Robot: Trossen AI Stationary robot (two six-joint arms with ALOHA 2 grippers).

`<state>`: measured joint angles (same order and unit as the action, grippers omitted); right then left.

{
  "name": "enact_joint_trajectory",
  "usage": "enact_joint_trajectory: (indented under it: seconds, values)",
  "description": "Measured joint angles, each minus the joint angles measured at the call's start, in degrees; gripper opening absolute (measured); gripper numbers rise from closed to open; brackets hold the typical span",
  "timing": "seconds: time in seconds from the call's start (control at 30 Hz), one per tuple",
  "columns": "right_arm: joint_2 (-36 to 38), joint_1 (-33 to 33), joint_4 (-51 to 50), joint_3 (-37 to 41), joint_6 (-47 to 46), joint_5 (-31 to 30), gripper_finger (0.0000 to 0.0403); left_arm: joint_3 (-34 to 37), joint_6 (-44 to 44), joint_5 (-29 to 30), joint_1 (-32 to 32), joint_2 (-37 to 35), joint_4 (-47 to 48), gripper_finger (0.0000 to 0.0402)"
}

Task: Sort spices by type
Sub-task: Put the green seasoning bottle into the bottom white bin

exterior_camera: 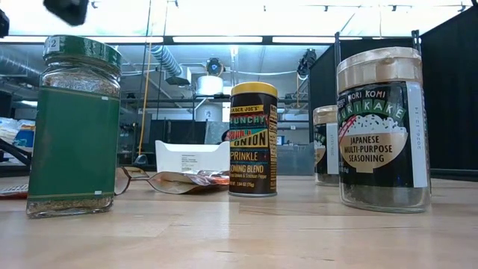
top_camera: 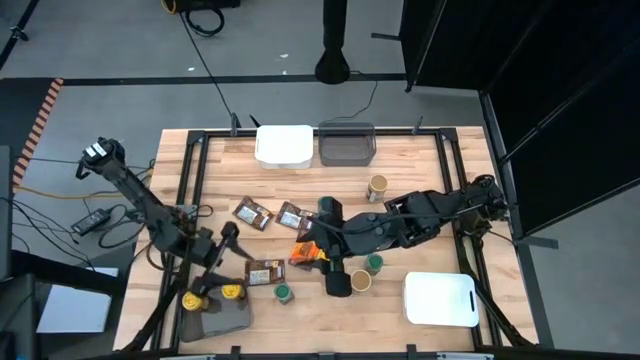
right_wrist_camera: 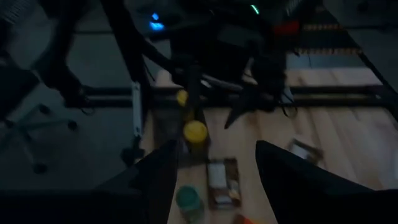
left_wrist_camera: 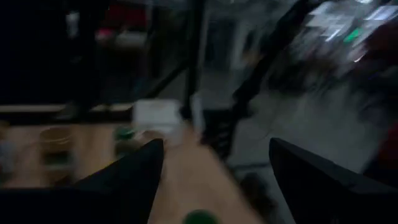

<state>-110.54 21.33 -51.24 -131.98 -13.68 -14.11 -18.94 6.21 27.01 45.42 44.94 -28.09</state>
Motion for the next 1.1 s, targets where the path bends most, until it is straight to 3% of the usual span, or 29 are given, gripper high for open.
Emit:
enact_joint_trajectory:
  seconds: [0.13, 0.27, 0.47, 0.67, 0.8, 0.97, 1.1]
  values:
    - [0.00, -0.49, -6.18, 0.16, 0.27, -5.34, 0.0224, -13.34, 0.00, 4.86, -1.30, 4.62, 20.60, 0.0299]
    - [0.03, -0.84, -5.17, 6.56, 0.10, -7.68, 0.0224, -26.71, 3.16, 8.67, -1.59, 8.57, 35.04, 0.0298]
    - [-0.02, -0.14, 9.13, 21.37, 3.87, -6.64, 0.0224, -41.43, 7.81, 9.44, -0.79, 9.83, 50.16, 0.0298]
    - [-0.05, 0.08, 31.73, 35.90, 8.28, -2.04, 0.0224, -53.10, 7.13, 9.95, 0.37, 9.73, 56.47, 0.0298]
    - [-0.07, 0.04, 42.07, 41.76, 9.41, -1.13, 0.0224, -56.81, 3.73, 11.19, 0.38, 9.65, 57.20, 0.0298]
    - [-0.81, 0.06, 50.26, 44.42, 13.21, 1.96, 0.0238, -57.35, 3.01, 12.28, 0.38, 9.74, 57.83, 0.0298]
    - [-5.30, 0.49, 53.44, 41.79, 16.76, 4.07, 0.0272, -57.33, 4.89, 12.13, 0.38, 10.02, 58.92, 0.0298]
